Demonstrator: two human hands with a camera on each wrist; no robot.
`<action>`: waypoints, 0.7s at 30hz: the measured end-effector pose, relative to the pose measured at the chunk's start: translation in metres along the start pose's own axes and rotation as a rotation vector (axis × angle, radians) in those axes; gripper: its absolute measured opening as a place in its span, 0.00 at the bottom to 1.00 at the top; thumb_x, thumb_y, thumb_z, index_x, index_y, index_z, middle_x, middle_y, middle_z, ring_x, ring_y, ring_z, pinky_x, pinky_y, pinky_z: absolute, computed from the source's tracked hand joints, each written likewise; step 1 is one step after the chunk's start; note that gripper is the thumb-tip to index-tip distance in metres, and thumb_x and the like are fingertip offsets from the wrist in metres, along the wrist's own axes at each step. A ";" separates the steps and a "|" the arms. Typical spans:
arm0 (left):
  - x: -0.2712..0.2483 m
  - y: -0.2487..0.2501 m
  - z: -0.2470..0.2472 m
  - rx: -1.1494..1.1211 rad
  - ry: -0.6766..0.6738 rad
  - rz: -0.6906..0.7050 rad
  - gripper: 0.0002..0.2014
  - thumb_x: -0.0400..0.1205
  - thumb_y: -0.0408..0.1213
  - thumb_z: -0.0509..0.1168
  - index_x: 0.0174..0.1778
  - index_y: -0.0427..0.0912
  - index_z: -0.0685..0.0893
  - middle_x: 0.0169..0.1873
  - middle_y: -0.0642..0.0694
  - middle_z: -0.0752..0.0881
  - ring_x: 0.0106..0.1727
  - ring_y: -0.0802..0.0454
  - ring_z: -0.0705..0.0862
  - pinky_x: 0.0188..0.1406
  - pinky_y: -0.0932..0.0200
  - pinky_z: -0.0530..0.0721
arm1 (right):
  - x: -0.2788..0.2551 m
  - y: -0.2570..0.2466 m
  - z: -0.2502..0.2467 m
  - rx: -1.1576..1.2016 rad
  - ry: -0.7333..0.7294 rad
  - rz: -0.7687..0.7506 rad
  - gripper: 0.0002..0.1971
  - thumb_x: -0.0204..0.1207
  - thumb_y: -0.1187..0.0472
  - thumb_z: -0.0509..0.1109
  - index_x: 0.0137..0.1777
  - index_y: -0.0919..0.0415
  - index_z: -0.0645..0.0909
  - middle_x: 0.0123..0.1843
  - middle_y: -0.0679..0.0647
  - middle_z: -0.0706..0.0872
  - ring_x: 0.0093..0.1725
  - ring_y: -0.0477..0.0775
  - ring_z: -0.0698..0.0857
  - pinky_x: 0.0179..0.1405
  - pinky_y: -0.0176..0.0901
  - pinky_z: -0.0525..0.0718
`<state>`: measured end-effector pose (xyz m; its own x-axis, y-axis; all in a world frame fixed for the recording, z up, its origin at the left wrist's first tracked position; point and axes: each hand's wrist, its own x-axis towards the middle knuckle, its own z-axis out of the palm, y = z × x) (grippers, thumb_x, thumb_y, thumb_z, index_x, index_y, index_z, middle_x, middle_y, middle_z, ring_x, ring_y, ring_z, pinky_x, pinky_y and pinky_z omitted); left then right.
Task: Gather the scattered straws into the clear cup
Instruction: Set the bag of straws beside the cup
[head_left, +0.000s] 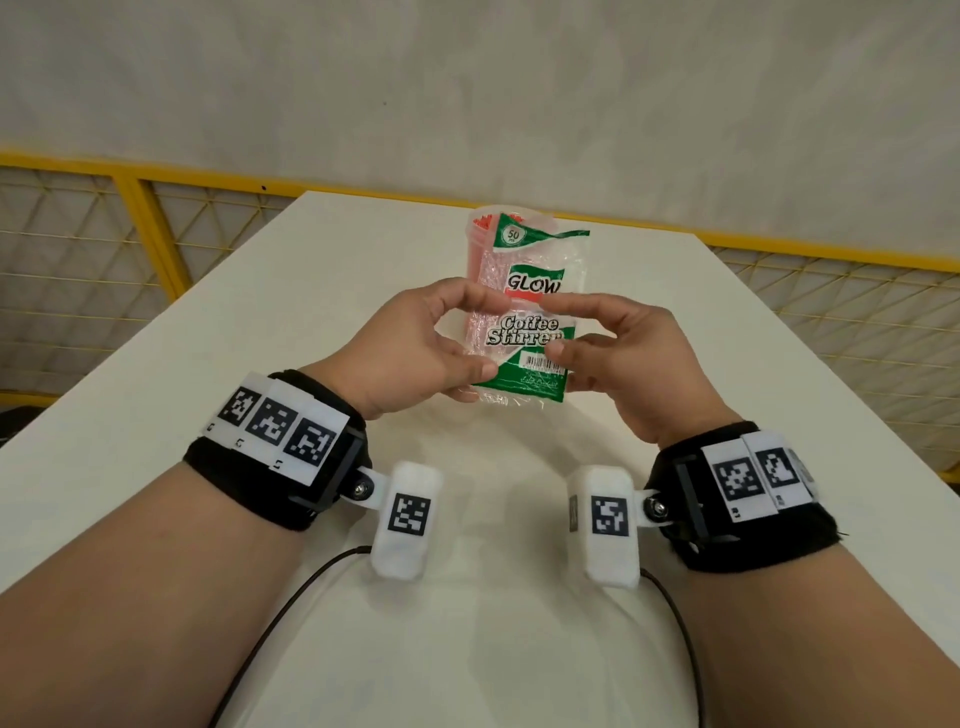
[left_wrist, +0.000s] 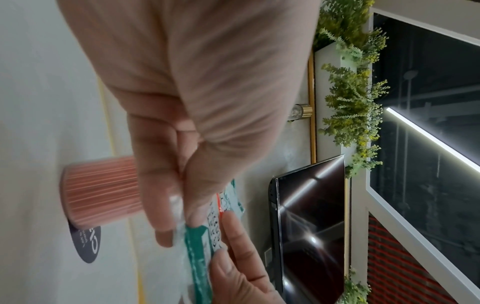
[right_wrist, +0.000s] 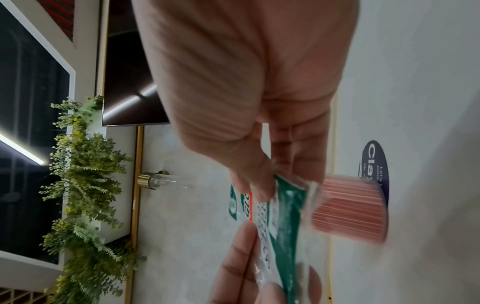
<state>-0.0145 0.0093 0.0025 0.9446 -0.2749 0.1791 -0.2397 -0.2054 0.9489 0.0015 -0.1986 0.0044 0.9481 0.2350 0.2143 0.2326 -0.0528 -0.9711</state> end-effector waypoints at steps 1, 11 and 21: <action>0.000 0.000 0.000 0.001 -0.010 -0.002 0.24 0.75 0.20 0.73 0.61 0.51 0.81 0.39 0.59 0.91 0.36 0.53 0.91 0.34 0.59 0.89 | -0.001 0.000 -0.001 0.015 -0.005 -0.003 0.20 0.72 0.78 0.72 0.54 0.51 0.87 0.45 0.57 0.93 0.44 0.57 0.92 0.40 0.52 0.90; -0.002 0.004 0.002 0.013 -0.059 -0.023 0.28 0.76 0.21 0.72 0.61 0.57 0.78 0.48 0.53 0.88 0.40 0.45 0.92 0.36 0.61 0.88 | -0.009 -0.001 0.005 -0.053 -0.019 -0.048 0.32 0.68 0.84 0.72 0.67 0.55 0.79 0.52 0.45 0.88 0.42 0.43 0.88 0.41 0.49 0.90; -0.002 0.008 0.013 -0.013 -0.016 -0.014 0.30 0.75 0.21 0.73 0.72 0.46 0.75 0.64 0.49 0.84 0.40 0.48 0.92 0.38 0.61 0.89 | -0.013 0.001 -0.003 -0.081 0.079 -0.078 0.34 0.70 0.81 0.73 0.69 0.47 0.75 0.65 0.42 0.80 0.47 0.50 0.83 0.48 0.54 0.90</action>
<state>-0.0214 -0.0036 0.0069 0.9443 -0.2869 0.1613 -0.2230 -0.1974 0.9546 -0.0102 -0.2047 0.0011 0.9398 0.1643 0.2995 0.3200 -0.1163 -0.9403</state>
